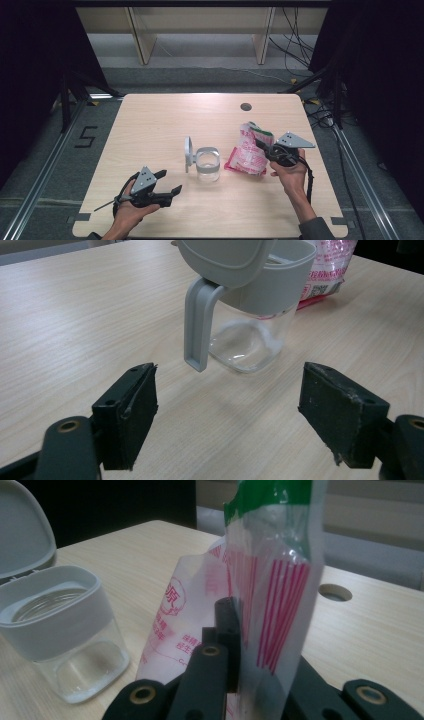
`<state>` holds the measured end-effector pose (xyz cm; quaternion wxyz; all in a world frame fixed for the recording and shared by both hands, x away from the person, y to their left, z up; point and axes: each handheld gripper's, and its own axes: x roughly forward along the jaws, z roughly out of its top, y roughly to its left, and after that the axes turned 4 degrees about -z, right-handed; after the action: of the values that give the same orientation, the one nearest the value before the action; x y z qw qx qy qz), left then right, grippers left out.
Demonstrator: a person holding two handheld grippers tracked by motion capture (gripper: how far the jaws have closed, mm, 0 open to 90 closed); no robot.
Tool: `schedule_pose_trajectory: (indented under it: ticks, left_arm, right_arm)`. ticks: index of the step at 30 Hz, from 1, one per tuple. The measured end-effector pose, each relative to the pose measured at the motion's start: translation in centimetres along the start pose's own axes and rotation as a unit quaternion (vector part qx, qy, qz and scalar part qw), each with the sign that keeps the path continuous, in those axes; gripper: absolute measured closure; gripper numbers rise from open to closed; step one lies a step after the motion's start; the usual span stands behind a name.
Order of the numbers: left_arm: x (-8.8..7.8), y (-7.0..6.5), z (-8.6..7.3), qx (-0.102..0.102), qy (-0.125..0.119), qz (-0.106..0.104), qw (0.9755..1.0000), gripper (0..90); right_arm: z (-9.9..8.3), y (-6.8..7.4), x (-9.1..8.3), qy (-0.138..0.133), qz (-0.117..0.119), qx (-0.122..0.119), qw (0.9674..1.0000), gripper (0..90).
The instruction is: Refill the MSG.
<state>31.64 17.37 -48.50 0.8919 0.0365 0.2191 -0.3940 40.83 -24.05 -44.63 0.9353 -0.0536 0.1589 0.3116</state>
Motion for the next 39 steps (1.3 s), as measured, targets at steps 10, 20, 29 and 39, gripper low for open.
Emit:
schedule_pose_trajectory:
  ticks: [10, 20, 29, 39]
  left_arm:
    - [0.7, -1.0, 0.0, 0.011, 0.005, -0.013, 0.9998, 23.0]
    - [2.8, -4.0, 0.2, 0.044, 0.016, -0.047, 0.9978, 23.6]
    - [5.8, -6.7, 0.5, 0.049, 0.010, -0.068, 0.9964, 25.7]
    - [8.7, -8.6, 1.2, 0.052, -0.003, -0.069, 0.9963, 28.6]
  right_arm:
    - [1.0, 1.0, -1.7, -0.012, -0.004, -0.012, 0.9998, 90.0]
    - [1.9, 1.9, -3.1, -0.025, -0.007, -0.033, 0.9991, 90.0]
    - [3.4, 3.2, -4.8, -0.059, 0.022, -0.040, 0.9972, 90.0]
    - [5.4, 5.2, -6.1, -0.082, 0.048, -0.061, 0.9936, 90.0]
